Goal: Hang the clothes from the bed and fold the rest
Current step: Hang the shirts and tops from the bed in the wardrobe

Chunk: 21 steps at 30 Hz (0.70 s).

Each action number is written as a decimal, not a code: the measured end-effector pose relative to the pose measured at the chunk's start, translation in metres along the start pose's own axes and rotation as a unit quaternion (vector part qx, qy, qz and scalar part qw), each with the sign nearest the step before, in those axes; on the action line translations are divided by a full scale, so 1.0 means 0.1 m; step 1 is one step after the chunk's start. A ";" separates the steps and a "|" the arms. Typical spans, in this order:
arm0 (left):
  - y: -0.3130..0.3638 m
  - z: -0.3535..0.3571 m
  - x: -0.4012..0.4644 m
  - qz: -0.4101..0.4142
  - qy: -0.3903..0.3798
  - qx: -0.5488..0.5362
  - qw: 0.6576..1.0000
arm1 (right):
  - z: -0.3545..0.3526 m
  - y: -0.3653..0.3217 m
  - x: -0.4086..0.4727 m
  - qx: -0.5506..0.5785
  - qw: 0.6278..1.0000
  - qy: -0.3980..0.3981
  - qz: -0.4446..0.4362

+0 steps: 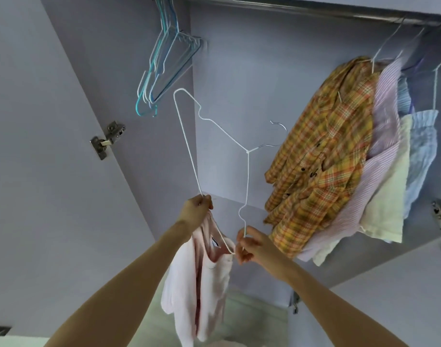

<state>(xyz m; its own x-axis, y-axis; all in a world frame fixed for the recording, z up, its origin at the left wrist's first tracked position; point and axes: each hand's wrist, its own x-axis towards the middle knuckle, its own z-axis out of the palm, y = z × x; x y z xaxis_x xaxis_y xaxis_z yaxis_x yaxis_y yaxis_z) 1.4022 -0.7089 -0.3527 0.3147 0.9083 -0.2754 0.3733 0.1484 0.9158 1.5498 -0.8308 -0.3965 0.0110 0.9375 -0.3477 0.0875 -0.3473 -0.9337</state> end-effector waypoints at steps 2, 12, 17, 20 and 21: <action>-0.03 0.04 -0.08 0.042 -0.013 0.046 0.998 | -0.05 -0.06 0.04 -0.038 0.999 0.020 0.024; 0.01 -0.31 -0.21 0.061 0.054 0.143 0.986 | -0.02 -1.02 0.46 0.394 0.896 0.157 -0.136; 0.06 -0.54 -0.34 0.099 0.016 0.191 0.976 | 0.08 -1.25 0.66 0.493 0.816 0.281 -0.115; 0.20 -0.71 -0.46 0.111 -0.029 0.125 0.986 | 0.13 -1.31 0.74 0.530 0.794 0.285 -0.082; 0.26 -0.80 -0.51 0.115 -0.047 0.103 0.987 | 0.13 -1.33 0.77 0.539 0.791 0.279 -0.076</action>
<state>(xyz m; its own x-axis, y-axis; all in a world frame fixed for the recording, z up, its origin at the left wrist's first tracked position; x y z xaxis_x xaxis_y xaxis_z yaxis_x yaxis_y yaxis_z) 1.3262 -0.7203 -0.2917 0.4879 0.8669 -0.1020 0.4491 -0.1491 0.8809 1.5259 -0.7130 -0.2998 0.5456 0.7292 -0.4130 -0.7675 0.2368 -0.5957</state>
